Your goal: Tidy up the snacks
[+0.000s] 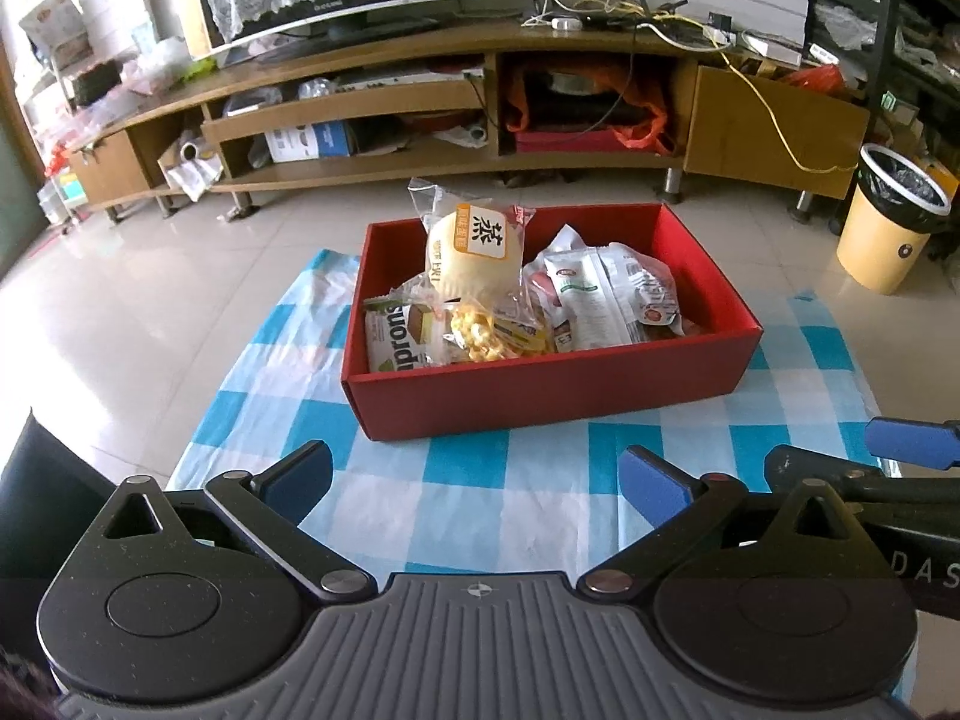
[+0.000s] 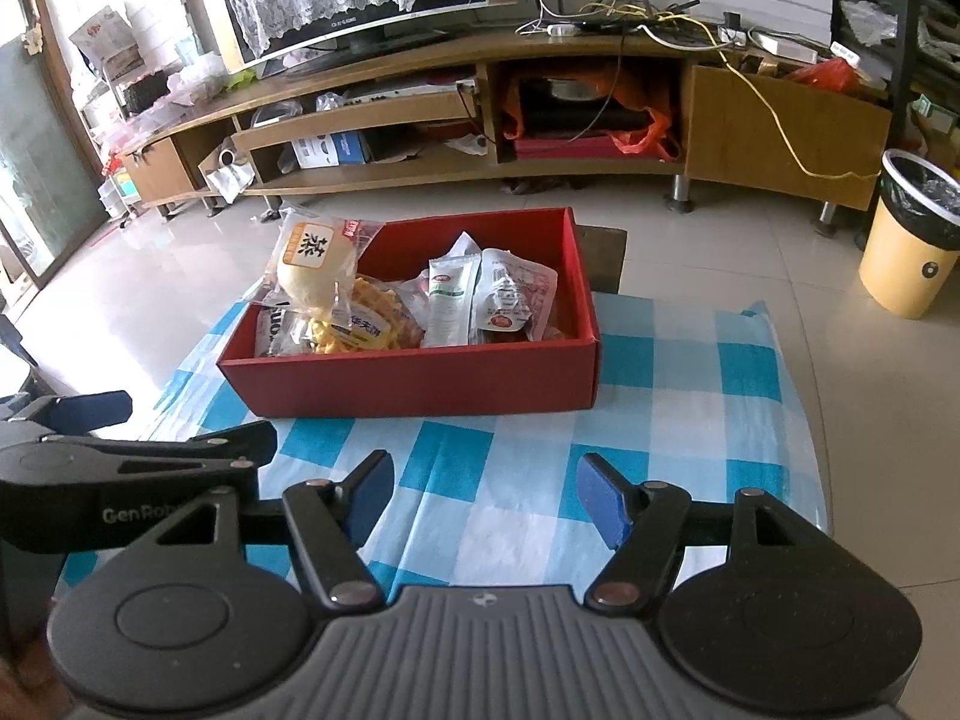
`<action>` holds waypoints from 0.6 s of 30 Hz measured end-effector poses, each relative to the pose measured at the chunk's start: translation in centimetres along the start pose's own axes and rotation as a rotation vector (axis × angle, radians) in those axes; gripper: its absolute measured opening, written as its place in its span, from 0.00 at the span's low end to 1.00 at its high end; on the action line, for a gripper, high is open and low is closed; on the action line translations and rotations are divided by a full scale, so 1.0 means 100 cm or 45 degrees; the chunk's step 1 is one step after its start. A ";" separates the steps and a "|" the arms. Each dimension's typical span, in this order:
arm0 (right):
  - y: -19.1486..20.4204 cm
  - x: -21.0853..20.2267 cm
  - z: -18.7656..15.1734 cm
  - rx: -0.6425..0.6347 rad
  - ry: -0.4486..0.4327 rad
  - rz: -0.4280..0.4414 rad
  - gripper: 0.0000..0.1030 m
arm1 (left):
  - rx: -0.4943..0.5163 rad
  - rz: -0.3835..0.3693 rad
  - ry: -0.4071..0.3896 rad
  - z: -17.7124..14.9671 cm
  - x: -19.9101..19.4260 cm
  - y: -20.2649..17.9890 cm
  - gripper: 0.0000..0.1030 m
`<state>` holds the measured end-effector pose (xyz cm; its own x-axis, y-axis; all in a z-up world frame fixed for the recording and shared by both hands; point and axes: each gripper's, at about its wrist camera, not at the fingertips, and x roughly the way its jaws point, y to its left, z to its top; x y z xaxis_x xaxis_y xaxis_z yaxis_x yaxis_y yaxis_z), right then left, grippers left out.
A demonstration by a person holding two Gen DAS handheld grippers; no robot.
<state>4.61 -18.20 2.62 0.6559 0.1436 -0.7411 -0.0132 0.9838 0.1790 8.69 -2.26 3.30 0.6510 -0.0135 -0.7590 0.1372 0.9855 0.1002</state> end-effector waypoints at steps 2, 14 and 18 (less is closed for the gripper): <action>0.001 -0.002 -0.002 -0.003 -0.004 0.003 0.63 | -0.003 -0.001 -0.006 -0.001 -0.002 0.001 1.00; 0.003 -0.006 -0.005 -0.017 -0.007 0.012 0.63 | -0.013 0.011 -0.020 -0.007 -0.007 0.003 0.99; 0.003 -0.006 -0.005 -0.019 -0.006 0.012 0.63 | -0.006 0.018 -0.037 -0.009 -0.008 0.002 0.99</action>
<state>3.83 -17.92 2.78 0.6594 0.1525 -0.7362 -0.0305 0.9838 0.1765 7.53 -1.89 3.39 0.6745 -0.0048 -0.7383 0.1247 0.9864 0.1075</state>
